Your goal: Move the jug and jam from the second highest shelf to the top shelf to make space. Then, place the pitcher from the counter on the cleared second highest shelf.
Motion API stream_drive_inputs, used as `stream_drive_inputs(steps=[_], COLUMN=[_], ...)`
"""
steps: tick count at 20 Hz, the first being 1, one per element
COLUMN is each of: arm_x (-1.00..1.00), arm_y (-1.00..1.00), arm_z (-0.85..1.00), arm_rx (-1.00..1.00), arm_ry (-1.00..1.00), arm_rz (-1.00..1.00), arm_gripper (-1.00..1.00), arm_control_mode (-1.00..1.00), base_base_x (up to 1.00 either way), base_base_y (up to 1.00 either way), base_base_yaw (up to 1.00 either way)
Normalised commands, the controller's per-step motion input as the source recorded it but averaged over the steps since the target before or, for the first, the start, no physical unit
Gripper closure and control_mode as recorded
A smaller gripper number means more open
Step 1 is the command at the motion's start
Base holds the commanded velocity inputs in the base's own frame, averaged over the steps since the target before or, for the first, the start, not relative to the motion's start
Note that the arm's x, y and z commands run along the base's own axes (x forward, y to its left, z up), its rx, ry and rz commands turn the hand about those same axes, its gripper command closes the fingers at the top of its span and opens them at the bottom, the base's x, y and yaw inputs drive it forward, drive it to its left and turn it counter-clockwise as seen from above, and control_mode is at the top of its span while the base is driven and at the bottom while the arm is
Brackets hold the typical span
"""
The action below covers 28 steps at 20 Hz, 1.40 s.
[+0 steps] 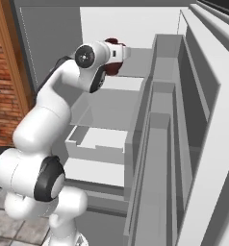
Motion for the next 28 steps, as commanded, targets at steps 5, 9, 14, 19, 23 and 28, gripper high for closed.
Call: stream_drive_inputs(steps=[5, 9, 14, 19, 23, 28], arm_x=[0.48, 0.49, 0.47, 0.44, 0.37, 0.26], arm_y=[-0.03, 0.00, 0.00, 0.00, 0.00, 0.00], arm_z=[-0.03, -0.12, -0.19, -0.20, -0.18, -0.17], arm_rx=[0.00, 0.00, 0.00, 0.00, 0.00, 0.00], arm_ry=[0.00, 0.00, 0.00, 0.00, 0.00, 0.00], arm_rz=[0.00, 0.00, 0.00, 0.00, 0.00, 0.00], arm_gripper=[1.00, 1.00, -1.00, -1.00, -1.00, -1.00], arm_control_mode=[-1.00, -1.00, -1.00, -1.00, -1.00, -1.00], base_base_x=[0.00, 0.00, 0.00, 0.00, 0.00, 0.00], base_base_y=[0.00, 0.00, 0.00, 0.00, 0.00, 0.00], base_base_yaw=[0.00, 0.00, 0.00, 0.00, 0.00, 0.00])
